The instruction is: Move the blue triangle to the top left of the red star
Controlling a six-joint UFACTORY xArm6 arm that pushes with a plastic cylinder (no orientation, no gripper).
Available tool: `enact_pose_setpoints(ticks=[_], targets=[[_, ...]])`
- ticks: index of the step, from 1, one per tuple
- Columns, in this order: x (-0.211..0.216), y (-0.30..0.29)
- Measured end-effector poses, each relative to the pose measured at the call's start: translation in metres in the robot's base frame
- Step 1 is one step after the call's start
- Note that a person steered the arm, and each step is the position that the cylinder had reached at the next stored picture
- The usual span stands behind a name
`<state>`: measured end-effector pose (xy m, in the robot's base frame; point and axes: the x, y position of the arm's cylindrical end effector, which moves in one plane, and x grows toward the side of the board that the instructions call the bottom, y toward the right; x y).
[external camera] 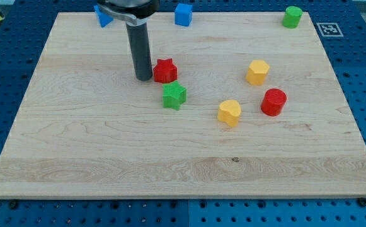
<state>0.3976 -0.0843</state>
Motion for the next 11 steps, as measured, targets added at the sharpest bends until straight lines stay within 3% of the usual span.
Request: enact_pose_setpoints(ticks=[3,6,7,9,10,11], targets=[[0.0,0.02],[-0.031,-0.064],[-0.033,-0.068],[-0.125,-0.155],[-0.197,-0.141],[-0.206,-0.134]])
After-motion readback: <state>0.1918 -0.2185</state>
